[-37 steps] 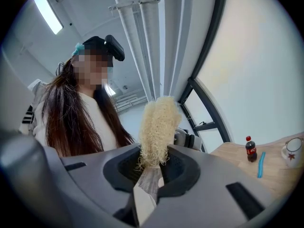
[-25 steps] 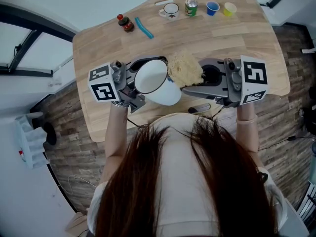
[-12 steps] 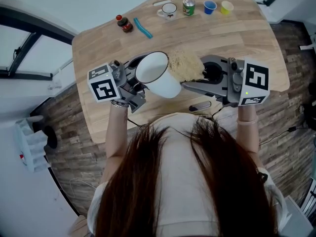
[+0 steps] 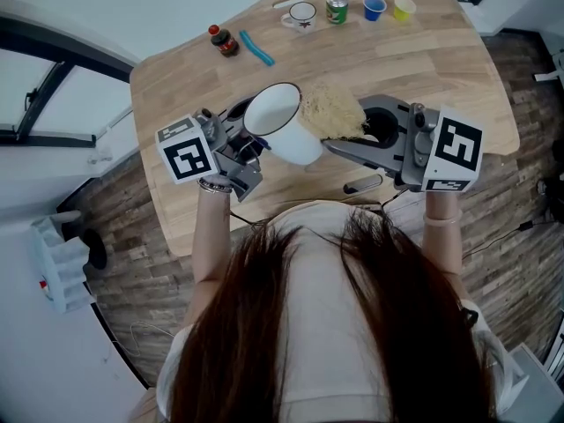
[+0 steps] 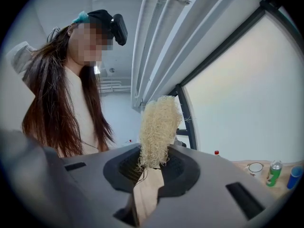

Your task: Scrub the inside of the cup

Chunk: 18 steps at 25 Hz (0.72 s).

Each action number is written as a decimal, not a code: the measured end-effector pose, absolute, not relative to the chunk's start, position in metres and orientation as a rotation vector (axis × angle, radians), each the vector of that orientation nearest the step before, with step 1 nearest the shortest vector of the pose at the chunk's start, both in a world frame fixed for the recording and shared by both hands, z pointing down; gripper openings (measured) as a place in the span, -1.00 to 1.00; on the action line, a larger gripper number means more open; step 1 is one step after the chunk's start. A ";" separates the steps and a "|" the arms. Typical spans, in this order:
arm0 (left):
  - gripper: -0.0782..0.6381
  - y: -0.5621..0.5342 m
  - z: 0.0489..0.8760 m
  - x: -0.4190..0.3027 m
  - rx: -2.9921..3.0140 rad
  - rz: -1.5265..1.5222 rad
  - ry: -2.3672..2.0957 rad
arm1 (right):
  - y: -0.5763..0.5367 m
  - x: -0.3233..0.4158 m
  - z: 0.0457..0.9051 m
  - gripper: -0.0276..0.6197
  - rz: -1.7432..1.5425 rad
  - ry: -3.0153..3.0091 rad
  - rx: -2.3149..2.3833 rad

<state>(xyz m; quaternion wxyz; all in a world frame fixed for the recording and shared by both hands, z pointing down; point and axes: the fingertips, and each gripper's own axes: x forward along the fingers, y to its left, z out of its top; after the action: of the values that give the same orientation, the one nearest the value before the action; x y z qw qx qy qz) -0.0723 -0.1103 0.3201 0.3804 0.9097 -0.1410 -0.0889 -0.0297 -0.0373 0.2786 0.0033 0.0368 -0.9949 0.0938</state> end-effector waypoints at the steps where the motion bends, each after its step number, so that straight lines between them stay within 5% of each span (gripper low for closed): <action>1: -0.71 -0.112 0.321 -0.074 2.317 -0.223 -0.378 | -0.038 -0.030 0.279 -0.67 0.282 -3.113 0.135; 18: -0.71 -0.121 0.322 -0.086 2.330 -0.186 -0.577 | -0.045 -0.033 0.283 -0.67 0.233 -3.080 0.237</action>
<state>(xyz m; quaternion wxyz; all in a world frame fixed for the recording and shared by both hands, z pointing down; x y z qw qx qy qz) -0.0859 -0.1215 0.3225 0.3590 0.9032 -0.2238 -0.0720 -0.0328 -0.0449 0.2834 0.0221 0.0764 -0.9940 0.0751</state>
